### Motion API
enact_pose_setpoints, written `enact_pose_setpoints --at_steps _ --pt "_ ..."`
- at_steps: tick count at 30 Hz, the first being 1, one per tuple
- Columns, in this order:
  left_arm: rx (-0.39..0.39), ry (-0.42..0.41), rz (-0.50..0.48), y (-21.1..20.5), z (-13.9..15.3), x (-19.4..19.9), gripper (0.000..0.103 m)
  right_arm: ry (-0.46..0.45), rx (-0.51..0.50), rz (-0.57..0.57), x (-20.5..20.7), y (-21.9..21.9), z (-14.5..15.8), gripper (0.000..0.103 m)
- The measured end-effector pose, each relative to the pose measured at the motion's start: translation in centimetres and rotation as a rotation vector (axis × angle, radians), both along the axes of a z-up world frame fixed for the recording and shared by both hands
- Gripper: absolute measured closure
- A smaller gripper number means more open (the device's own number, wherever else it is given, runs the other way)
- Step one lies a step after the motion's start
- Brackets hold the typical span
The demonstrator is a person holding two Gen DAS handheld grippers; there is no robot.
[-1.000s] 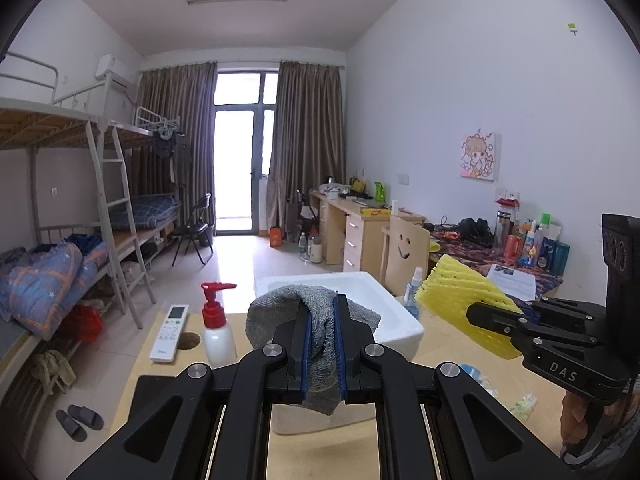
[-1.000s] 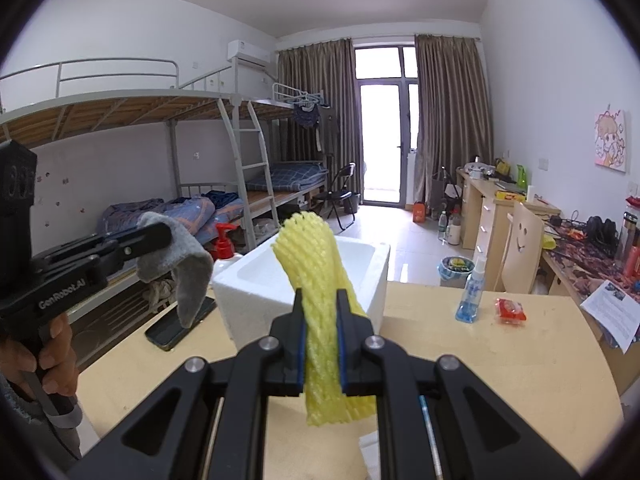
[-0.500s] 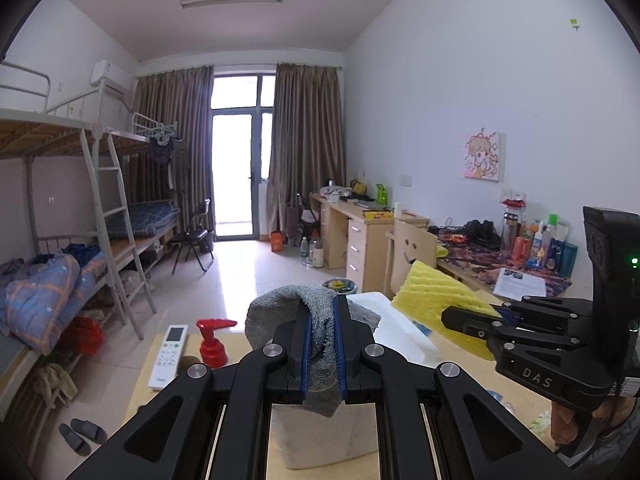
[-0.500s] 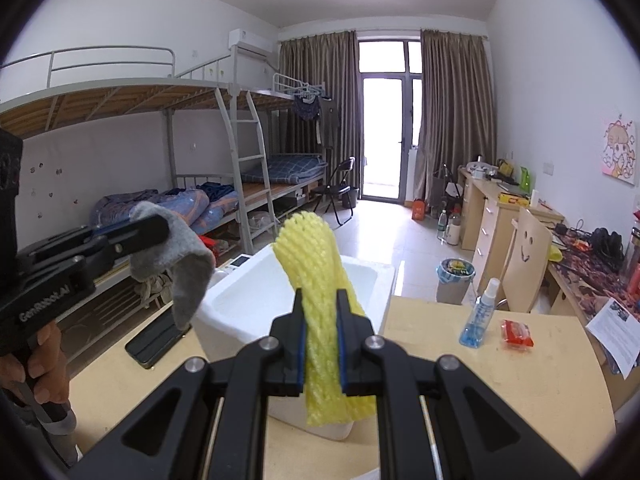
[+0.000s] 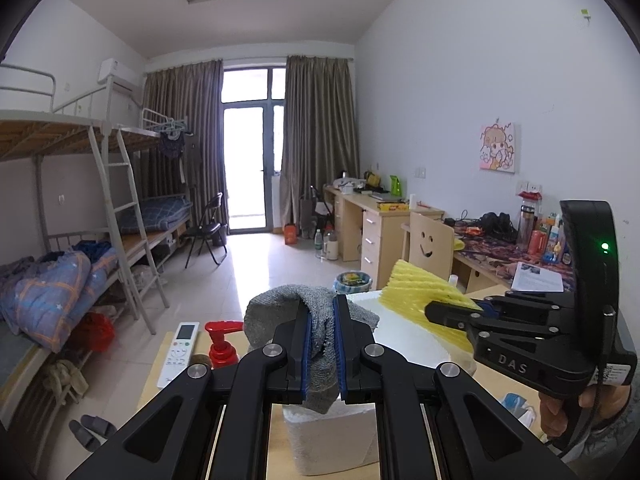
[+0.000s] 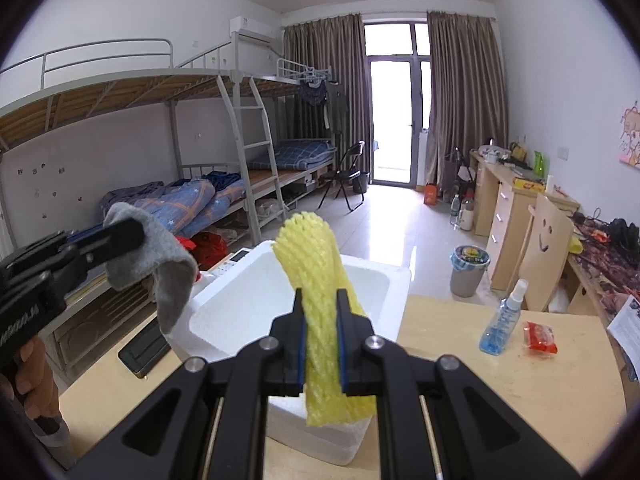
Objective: Organize soft objects
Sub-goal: 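Open the right tool to drop the yellow net into the foam box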
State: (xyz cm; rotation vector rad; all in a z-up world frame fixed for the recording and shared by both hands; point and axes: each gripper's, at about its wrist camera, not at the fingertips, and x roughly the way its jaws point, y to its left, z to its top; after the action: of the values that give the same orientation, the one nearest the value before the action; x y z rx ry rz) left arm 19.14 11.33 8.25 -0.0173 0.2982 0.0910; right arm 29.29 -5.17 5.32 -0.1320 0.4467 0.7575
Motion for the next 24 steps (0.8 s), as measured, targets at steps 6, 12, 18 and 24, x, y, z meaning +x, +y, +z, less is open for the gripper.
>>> enact_pose_setpoints --at_steps 6,12,18,24 --pt "0.002 0.008 0.011 0.0 0.0 0.2 0.093 0.022 -0.006 0.032 0.7 1.2 -0.3 0.088" --pt "0.008 0.016 0.021 -0.2 0.2 0.5 0.093 0.042 -0.023 0.053 1.3 1.6 -0.5 0.044" --pt "0.003 0.019 0.026 -0.4 0.3 0.9 0.093 0.053 0.016 0.063 1.3 1.2 -0.1 0.024" --pt "0.003 0.024 0.016 -0.5 0.4 1.4 0.093 0.051 0.024 0.050 1.2 0.5 0.3 0.021"
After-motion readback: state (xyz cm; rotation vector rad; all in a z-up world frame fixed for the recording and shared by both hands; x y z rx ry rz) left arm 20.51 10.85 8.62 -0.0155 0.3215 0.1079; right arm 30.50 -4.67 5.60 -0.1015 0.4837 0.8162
